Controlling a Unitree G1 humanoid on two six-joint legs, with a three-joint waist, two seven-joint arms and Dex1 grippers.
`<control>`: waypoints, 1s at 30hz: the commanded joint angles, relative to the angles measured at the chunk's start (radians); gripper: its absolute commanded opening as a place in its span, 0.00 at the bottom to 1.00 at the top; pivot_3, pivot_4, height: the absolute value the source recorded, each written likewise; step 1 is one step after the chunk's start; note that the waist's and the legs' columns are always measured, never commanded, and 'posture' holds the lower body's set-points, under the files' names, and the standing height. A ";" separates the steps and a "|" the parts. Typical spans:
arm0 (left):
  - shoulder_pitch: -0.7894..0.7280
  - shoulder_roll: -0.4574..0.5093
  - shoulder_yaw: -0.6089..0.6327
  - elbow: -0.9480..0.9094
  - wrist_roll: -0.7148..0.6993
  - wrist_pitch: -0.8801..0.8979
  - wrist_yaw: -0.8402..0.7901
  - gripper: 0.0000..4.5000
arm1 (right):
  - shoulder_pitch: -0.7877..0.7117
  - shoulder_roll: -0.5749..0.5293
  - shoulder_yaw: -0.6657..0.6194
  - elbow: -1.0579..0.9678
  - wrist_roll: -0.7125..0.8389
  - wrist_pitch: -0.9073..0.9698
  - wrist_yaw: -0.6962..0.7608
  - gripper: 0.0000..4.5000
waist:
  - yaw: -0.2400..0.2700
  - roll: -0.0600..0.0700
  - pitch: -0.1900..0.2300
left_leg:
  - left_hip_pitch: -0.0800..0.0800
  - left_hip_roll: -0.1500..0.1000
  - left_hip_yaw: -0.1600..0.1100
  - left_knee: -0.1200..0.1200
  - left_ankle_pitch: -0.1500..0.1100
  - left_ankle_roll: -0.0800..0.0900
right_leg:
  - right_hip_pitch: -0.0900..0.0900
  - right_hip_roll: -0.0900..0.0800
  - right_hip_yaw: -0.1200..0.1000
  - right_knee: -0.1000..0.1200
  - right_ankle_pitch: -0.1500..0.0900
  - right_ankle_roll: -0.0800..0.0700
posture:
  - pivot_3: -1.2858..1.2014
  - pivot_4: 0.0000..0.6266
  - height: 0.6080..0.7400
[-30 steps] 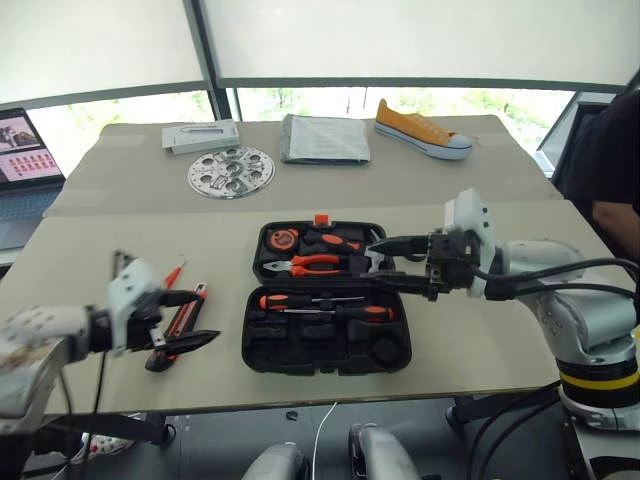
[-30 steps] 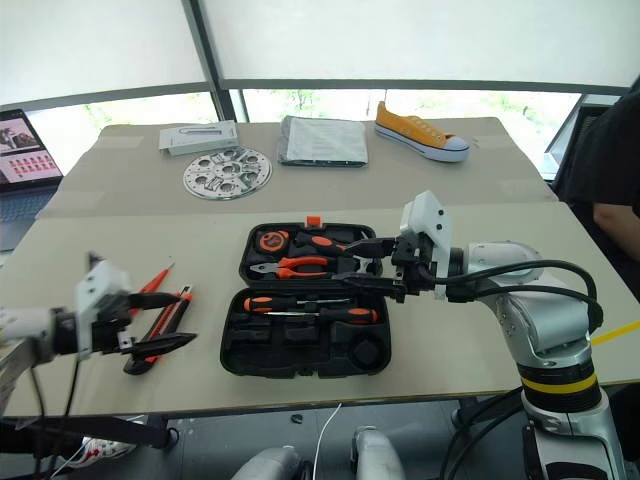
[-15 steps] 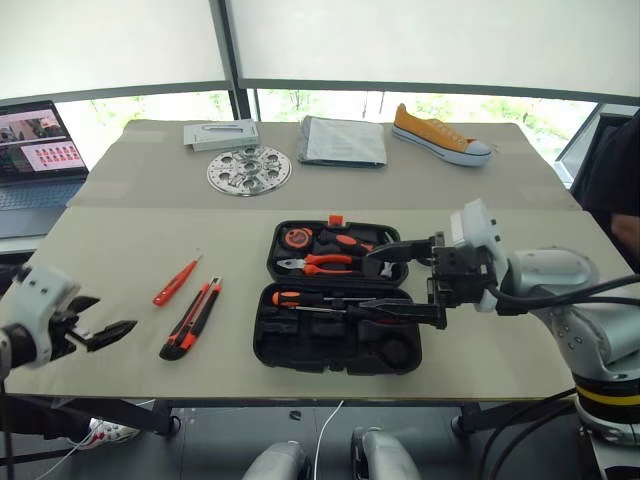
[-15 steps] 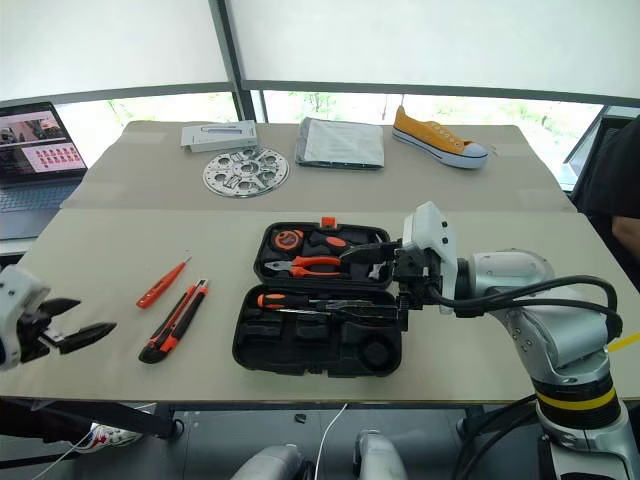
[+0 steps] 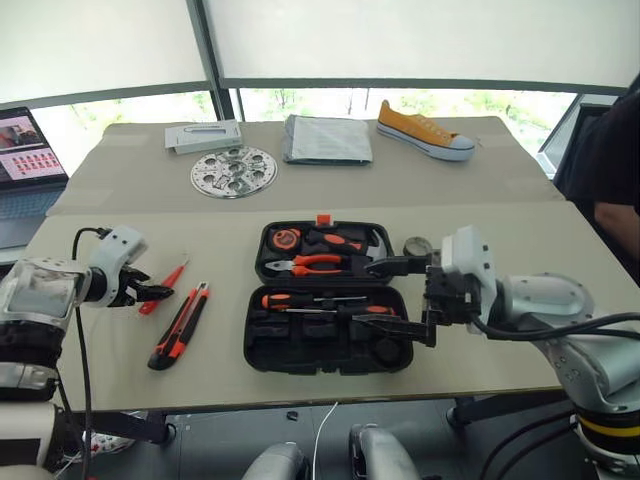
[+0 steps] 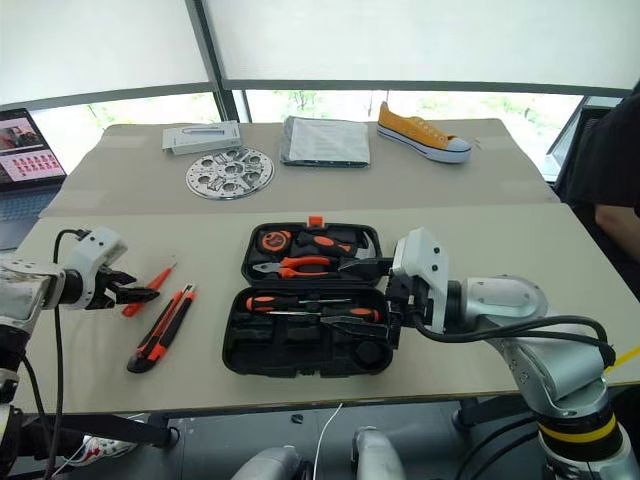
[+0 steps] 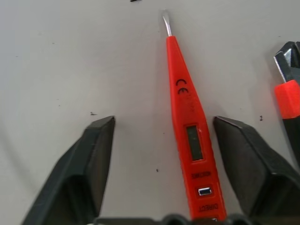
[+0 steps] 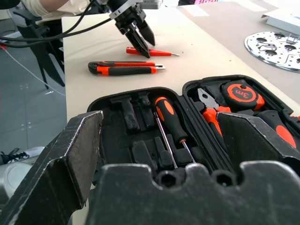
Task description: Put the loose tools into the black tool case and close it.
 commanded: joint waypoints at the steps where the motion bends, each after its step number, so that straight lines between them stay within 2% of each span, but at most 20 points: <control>1: 0.016 -0.001 -0.017 0.055 0.041 -0.030 0.004 0.44 | 0.009 -0.023 -0.056 -0.047 0.024 -0.005 -0.023 1.00 | -0.001 0.000 0.000 | 0.000 0.000 0.000 0.000 0.000 0.000 | 0.000 0.000 0.001 0.000 0.000 0.000 | 0.52 0.24 1.00; 5: 0.027 0.004 0.007 0.049 0.027 -0.052 0.007 0.12 | 0.030 -0.048 -0.076 -0.055 0.034 -0.004 -0.028 1.00 | -0.001 0.000 0.000 | 0.001 0.001 0.000 0.000 0.000 0.000 | 0.000 0.000 0.002 0.001 0.000 0.000 | 0.52 0.24 1.00; 6: 0.026 0.010 0.020 0.025 0.017 -0.057 0.002 0.10 | 0.037 -0.056 -0.083 -0.056 0.041 0.001 -0.027 1.00 | -0.001 0.000 0.000 | 0.001 0.001 0.000 0.000 0.000 0.000 | 0.000 0.000 0.002 0.001 0.000 0.000 | 0.52 0.24 1.00; 11: 0.020 0.024 0.077 -0.243 -0.102 -0.118 -0.146 0.09 | 0.099 -0.123 -0.121 -0.065 0.098 0.036 0.013 1.00 | 0.007 -0.002 0.001 | -0.001 0.001 0.000 0.000 0.000 0.000 | -0.001 0.000 0.002 0.000 0.000 0.000 | 0.52 0.24 1.00; 17: -0.002 -0.005 -0.043 -0.586 -0.176 -0.159 -0.339 0.09 | 0.134 -0.154 -0.113 -0.086 0.083 0.010 0.007 1.00 | 0.012 -0.003 0.002 | -0.003 -0.001 -0.001 0.002 -0.001 0.001 | 0.000 -0.003 0.001 -0.003 0.001 0.001 | 0.52 0.24 1.00; 24: -0.093 -0.117 -0.220 -0.612 -0.145 -0.118 -0.403 0.09 | 0.160 -0.144 -0.115 -0.131 0.102 0.024 -0.037 1.00 | 0.010 -0.003 0.002 | -0.001 0.001 0.000 0.002 0.000 0.001 | 0.002 -0.002 0.002 -0.002 0.001 0.001 | 0.52 0.24 1.00; 30: -0.126 -0.151 -0.340 -0.586 -0.059 -0.075 -0.397 0.09 | 0.184 -0.139 -0.120 -0.156 0.105 0.029 -0.077 1.00 | 0.012 -0.003 0.002 | -0.002 0.001 0.000 0.002 0.000 0.001 | 0.002 -0.001 0.002 -0.003 0.001 0.001 | 0.52 0.24 1.00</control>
